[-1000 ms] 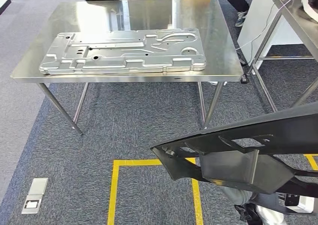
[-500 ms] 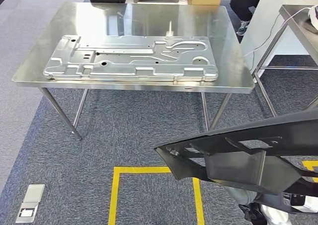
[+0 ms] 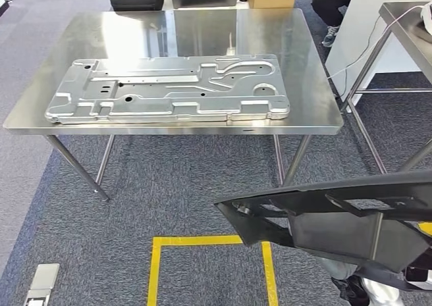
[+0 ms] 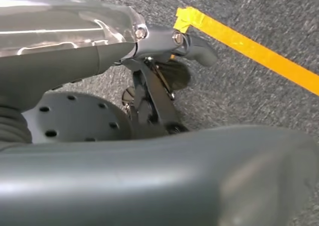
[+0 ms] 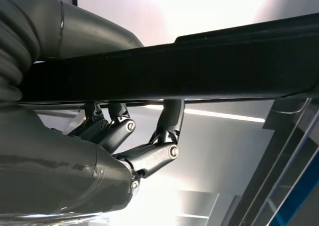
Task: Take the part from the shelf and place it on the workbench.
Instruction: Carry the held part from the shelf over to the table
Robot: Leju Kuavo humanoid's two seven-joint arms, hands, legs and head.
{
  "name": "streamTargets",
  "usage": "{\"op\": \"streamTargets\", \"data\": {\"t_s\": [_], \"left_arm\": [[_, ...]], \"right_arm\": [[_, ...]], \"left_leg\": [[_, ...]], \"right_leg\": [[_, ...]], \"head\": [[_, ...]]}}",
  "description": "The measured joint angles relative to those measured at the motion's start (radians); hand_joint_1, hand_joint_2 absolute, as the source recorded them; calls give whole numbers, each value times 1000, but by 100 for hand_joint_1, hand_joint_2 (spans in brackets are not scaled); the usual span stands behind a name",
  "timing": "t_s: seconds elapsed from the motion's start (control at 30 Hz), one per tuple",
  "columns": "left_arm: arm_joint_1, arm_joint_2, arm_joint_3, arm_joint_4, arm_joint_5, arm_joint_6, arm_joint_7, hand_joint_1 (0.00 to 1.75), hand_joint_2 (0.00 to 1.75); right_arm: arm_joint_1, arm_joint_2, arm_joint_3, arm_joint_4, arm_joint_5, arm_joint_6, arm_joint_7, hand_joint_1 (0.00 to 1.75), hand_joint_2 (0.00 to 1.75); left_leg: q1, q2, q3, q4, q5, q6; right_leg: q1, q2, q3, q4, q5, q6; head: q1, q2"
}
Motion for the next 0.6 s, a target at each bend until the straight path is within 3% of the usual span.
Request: {"op": "streamTargets", "data": {"t_s": [0.03, 0.07, 0.17, 0.2, 0.3, 0.37, 0.43, 0.5, 0.53, 0.57, 0.6], "left_arm": [[2, 0, 0, 0, 0, 3, 1, 0, 175], [4, 0, 0, 0, 0, 6, 3, 0, 175], [6, 0, 2, 0, 0, 9, 7, 0, 175], [6, 0, 2, 0, 0, 9, 7, 0, 175], [10, 0, 4, 0, 1, 9, 8, 0, 175], [10, 0, 6, 0, 3, 8, 6, 0, 175], [6, 0, 7, 0, 3, 7, 2, 0, 175], [2, 0, 8, 0, 4, 7, -1, 0, 175], [2, 0, 9, 0, 4, 7, -2, 0, 175], [4, 0, 9, 0, 4, 8, -3, 0, 175], [6, 1, 9, -1, 4, 9, -4, 0, 175]], "right_arm": [[-3, 0, 0, 2, 0, 3, 0, 175, 175], [-6, 1, 0, 4, 0, 6, 0, 175, 175], [-19, 2, 2, 10, 0, 10, 1, 175, 175], [-25, 3, 3, 12, 0, 11, 2, 175, 175], [-37, 7, 7, 20, -1, 16, 9, 175, 175], [-50, 10, 10, 25, -2, 18, 13, 175, 175], [-66, 15, 15, 35, -2, 18, 16, 175, 175], [-76, 21, 21, 49, 0, 17, 19, 175, 175], [-78, 24, 25, 56, 1, 15, 19, 175, 175], [-78, 28, 29, 60, 3, 11, 18, 175, 175], [-78, 32, 32, 62, 5, 7, 15, 175, 175]], "left_leg": [[2, 0, -31, 35, -2, -3], [3, 0, -45, 35, 18, -4], [1, 1, -17, -112, 144, 5], [-2, 1, -9, -157, 159, 11], [-11, 0, -3, -194, 154, 25], [-7, -1, 13, -204, 159, 34], [-3, 0, 32, -216, 155, 47], [-4, 0, 46, -219, 143, 55], [-5, -1, 54, -218, 135, 56], [-5, -3, 65, -218, 127, 56], [-5, -5, 77, -218, 118, 54]], "right_leg": [[0, 0, 7, 0, -6, 0], [0, 1, 15, 0, -13, 1], [-1, 1, 47, -1, -36, 8], [-1, 2, 52, -2, -42, 12], [1, 3, 61, -8, -58, 32], [0, 3, 71, -4, -71, 41], [1, 3, 36, 70, -105, 45], [2, 4, -49, 207, -151, 47], [2, 4, -87, 259, -157, 49], [2, 4, -111, 278, -140, 50], [2, 4, -117, 260, -104, 50]], "head": [[0, 0], [0, 0], [0, 0], [0, 0], [-1, 0], [0, 0], [0, 0], [1, 0], [1, 0], [1, 0], [1, 0]]}}
